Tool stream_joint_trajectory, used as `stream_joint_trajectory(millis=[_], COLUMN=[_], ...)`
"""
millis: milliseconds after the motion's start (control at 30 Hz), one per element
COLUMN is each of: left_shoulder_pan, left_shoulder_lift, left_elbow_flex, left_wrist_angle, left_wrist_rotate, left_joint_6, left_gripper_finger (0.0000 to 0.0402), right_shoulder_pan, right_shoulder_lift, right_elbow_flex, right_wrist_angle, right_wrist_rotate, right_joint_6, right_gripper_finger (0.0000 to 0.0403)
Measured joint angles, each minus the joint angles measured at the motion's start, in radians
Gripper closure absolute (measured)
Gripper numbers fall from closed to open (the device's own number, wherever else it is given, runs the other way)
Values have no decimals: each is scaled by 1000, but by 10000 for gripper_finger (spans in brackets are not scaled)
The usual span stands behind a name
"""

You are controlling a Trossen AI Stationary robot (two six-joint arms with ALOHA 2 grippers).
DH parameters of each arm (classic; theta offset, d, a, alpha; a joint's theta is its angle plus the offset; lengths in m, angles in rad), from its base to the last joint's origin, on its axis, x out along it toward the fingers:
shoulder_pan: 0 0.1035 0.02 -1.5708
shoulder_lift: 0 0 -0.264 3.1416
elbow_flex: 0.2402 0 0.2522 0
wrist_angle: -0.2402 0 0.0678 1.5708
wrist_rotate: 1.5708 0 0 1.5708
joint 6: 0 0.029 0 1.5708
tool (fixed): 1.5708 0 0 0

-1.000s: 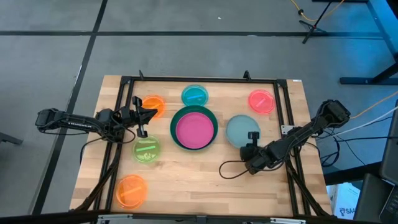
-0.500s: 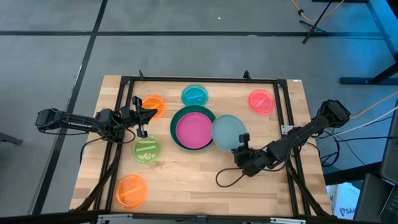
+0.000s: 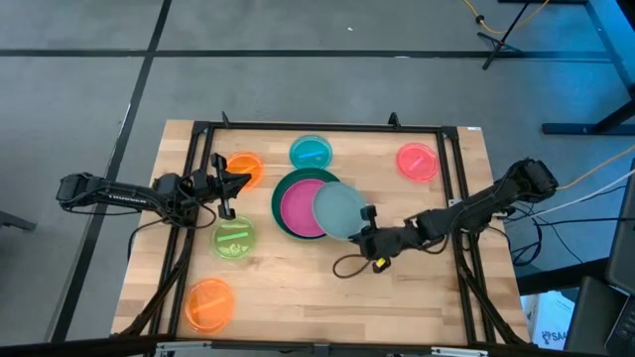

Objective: Stack plastic plates
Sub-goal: Stack the blue plate on top of the pink plate

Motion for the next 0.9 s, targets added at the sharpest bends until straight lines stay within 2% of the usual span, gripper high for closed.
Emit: stream_joint_trajectory(millis=[167, 400, 633, 900], left_shoulder_pan=[0, 0, 0, -1], left_shoulder_lift=[0, 0, 0, 0], left_elbow_flex=[0, 0, 0, 0], left_wrist_angle=[0, 3, 3, 3], left_wrist_rotate=[0, 0, 0, 0], left_joint_6=[0, 0, 0, 0], left_gripper_finger=[388, 388, 388, 388], right_shoulder_pan=[-76, -165, -233, -272], right_shoulder_lift=[19, 110, 199, 276], right_elbow_flex=[0, 0, 1, 1], right_wrist_angle=[110, 293, 439, 461], right_wrist_rotate=[-93, -202, -261, -284], right_joint_6=[-50, -81, -99, -68], right_gripper_finger=[402, 402, 402, 402])
